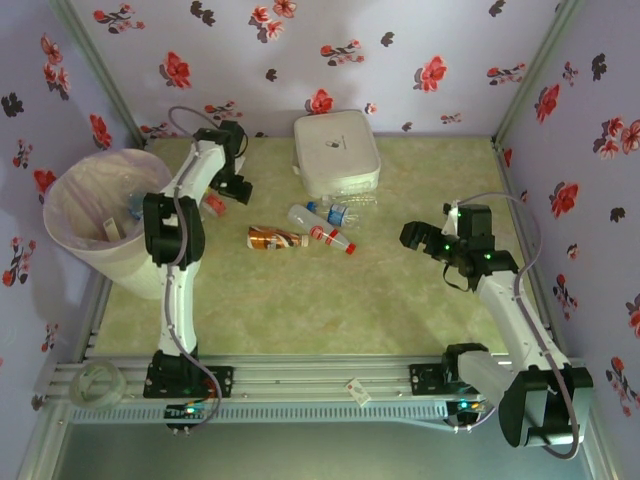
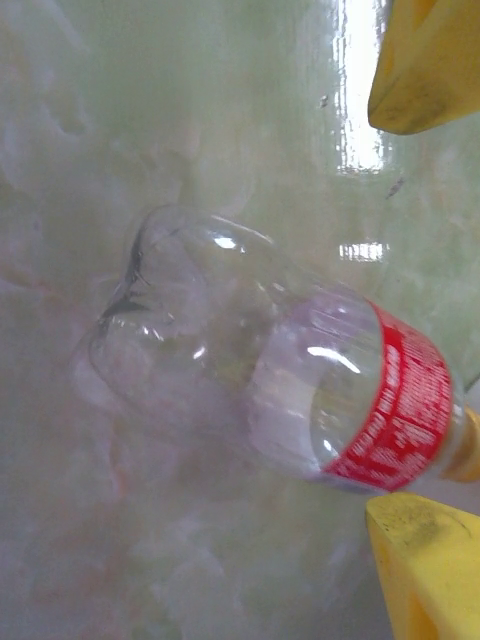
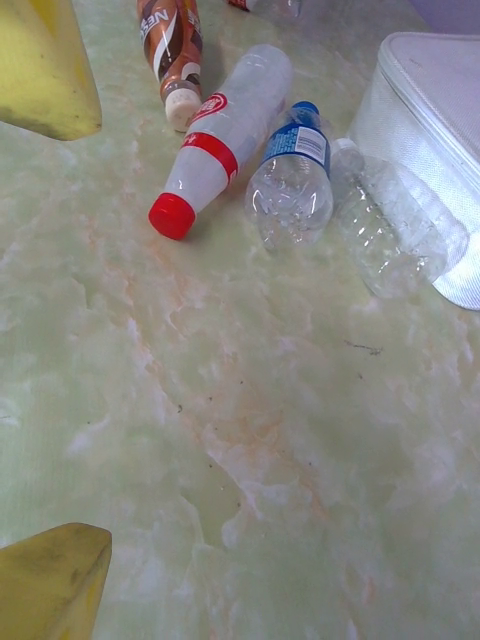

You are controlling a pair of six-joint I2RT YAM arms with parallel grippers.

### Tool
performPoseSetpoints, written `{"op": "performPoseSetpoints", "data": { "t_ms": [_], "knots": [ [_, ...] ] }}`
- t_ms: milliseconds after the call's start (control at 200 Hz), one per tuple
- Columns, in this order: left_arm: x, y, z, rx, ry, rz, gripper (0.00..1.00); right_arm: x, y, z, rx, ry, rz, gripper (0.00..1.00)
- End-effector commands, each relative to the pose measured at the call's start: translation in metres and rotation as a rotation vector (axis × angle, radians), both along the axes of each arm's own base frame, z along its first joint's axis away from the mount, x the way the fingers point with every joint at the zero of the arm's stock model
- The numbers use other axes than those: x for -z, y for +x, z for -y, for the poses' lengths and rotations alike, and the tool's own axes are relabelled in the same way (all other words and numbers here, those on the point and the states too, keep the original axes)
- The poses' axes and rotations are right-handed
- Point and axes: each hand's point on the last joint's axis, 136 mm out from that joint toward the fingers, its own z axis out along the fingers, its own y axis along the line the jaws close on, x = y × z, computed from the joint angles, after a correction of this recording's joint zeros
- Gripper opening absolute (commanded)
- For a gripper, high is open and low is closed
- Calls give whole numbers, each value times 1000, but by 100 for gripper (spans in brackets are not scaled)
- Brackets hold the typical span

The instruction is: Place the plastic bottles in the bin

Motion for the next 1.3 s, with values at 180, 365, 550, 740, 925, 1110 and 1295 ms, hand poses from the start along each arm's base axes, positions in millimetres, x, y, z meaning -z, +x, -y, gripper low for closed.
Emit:
{"op": "performPoseSetpoints", "data": {
  "t_ms": [180,365,550,740,925,1110,1295],
  "knots": [
    [42,3,-2,-38,-21,-46,92,1,-2,7,10,-29,4,99],
    [54,0,-1,-53,-27,-56,86,0,-3,7,10,-34,5,99],
    [55,-1,0,-60,-33,-50,76,1,-2,7,11,-31,3,99],
    [55,-1,3,-59,-40,-44,60,0,-2,8,12,-30,5,99],
    [51,0,7,-52,-42,-34,55,1,-3,8,12,-32,3,99],
    [18,-2,25,-11,-50,6,54,2,-2,8,12,-33,1,99],
    [-38,1,53,40,-98,94,48,2,-2,7,12,-24,-3,99]
  ]
}}
